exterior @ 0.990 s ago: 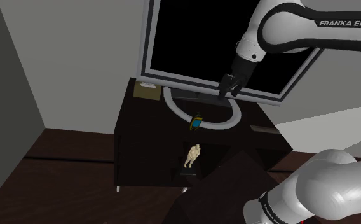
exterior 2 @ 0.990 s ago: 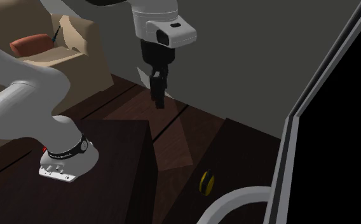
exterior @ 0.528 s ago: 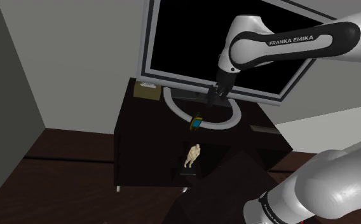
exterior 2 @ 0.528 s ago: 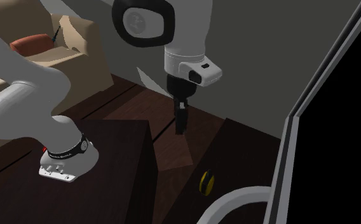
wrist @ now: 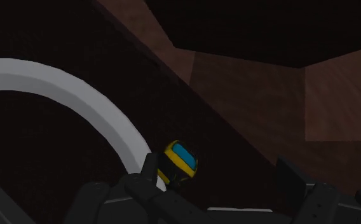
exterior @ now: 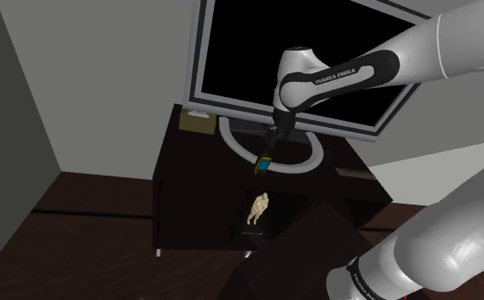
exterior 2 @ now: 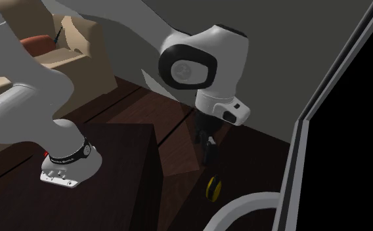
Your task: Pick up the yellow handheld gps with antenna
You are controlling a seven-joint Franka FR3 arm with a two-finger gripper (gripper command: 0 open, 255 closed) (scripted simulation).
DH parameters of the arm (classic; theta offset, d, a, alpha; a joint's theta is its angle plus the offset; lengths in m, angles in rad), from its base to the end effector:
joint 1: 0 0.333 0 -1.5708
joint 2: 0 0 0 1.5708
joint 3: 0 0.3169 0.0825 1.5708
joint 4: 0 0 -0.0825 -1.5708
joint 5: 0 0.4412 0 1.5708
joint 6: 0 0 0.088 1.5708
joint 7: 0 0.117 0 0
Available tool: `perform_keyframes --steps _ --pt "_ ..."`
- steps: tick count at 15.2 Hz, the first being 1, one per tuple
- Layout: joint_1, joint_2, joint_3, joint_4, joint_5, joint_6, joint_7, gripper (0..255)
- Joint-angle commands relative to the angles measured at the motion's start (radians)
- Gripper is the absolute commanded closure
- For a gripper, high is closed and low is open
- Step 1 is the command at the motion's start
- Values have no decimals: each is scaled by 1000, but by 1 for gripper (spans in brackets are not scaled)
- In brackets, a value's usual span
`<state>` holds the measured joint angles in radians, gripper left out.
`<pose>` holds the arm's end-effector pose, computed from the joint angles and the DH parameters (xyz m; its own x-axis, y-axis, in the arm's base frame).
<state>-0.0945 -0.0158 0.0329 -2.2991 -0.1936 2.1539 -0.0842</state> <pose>0.5364 -0.0426 0.2985 0.9806 0.1279 -0.1487 0.1481 -0.9798 0.1341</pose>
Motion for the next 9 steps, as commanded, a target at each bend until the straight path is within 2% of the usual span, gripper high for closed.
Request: perform_keyframes --steps 1,6,9 --pt "-7 89 -7 47 -38 30 -5 0" --pt "-11 286 -27 164 -125 75 -5 0" --pt "-10 311 -30 165 -133 98 2 0"
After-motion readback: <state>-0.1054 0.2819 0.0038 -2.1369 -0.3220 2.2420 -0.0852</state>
